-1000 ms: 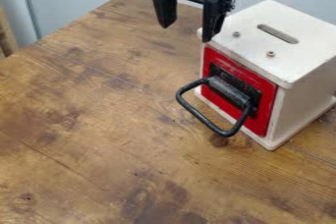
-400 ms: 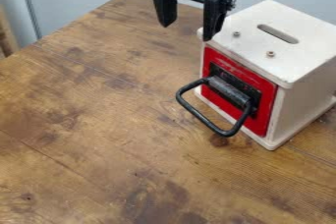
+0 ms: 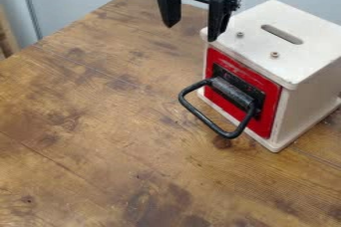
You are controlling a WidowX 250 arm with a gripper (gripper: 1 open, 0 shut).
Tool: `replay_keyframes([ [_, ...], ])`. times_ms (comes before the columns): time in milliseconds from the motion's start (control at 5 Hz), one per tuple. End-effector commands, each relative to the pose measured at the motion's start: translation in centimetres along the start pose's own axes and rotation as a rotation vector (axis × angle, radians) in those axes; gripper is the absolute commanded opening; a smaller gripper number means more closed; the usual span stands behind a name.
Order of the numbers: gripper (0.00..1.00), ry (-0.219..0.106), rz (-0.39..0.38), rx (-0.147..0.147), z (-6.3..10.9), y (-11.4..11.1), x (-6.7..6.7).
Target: Close the drawer
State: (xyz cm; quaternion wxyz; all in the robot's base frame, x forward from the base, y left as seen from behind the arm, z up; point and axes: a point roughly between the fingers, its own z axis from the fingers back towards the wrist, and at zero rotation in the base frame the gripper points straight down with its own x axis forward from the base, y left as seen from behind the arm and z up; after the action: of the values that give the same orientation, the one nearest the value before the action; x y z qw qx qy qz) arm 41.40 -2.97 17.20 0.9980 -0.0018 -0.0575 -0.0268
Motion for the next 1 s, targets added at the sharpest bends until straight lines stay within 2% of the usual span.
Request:
replay_keyframes([
  [0, 1.00, -0.045, -0.007, 0.000, 1.80, -0.21, 0.13],
  [400, 1.00, -0.031, -0.005, 0.000, 1.38, -0.11, -0.17],
  [800, 1.00, -0.042, 0.000, 0.001, 1.94, -0.13, -0.29],
])
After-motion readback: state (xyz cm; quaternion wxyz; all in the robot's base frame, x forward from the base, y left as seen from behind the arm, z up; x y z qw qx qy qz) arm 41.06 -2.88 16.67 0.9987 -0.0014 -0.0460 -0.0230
